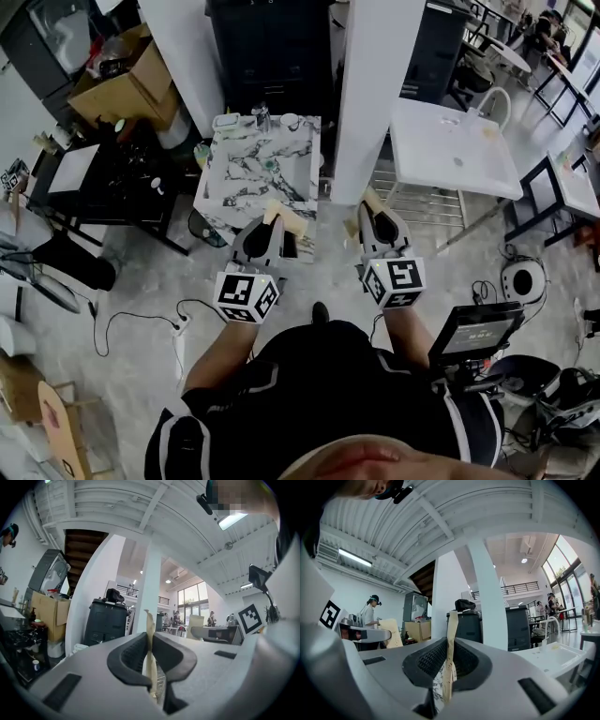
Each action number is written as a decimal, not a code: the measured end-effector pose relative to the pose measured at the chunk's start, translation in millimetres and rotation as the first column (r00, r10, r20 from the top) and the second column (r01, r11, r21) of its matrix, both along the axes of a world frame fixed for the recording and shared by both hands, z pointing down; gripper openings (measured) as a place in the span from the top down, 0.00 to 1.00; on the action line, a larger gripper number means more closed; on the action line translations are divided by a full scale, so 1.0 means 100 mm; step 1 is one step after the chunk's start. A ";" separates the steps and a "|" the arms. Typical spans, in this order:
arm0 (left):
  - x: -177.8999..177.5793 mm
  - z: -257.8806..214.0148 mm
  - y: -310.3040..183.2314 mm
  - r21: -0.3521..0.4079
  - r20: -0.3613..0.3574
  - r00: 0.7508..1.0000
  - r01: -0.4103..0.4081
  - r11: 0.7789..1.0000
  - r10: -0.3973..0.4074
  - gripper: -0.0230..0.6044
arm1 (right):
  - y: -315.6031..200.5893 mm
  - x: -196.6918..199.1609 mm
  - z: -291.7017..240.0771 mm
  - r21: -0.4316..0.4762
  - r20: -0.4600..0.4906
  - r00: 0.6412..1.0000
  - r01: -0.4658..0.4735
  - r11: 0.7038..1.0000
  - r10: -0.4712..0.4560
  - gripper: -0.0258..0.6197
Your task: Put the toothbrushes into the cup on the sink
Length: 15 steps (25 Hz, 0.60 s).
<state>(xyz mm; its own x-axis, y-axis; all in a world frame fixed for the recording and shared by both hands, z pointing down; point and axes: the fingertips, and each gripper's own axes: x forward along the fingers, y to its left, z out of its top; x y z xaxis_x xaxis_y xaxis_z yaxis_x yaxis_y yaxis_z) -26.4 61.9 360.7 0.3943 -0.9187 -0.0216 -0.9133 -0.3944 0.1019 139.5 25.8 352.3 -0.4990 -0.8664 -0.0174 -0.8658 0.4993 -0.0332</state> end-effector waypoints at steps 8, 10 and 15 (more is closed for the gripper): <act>0.02 -0.05 -0.64 -0.005 0.012 1.000 0.017 1.000 -0.017 0.91 | -0.64 0.01 -0.03 -0.006 0.015 1.000 0.017 1.000 -0.017 0.90; 0.03 -0.04 -0.77 -0.004 0.010 1.000 0.024 1.000 -0.024 0.91 | -0.79 0.04 -0.03 -0.006 0.014 1.000 0.016 1.000 -0.016 0.90; -0.01 -0.03 -1.02 -0.005 0.017 0.999 0.051 0.999 -0.051 0.91 | -1.01 0.06 -0.04 -0.005 0.021 0.999 0.024 1.000 -0.024 0.90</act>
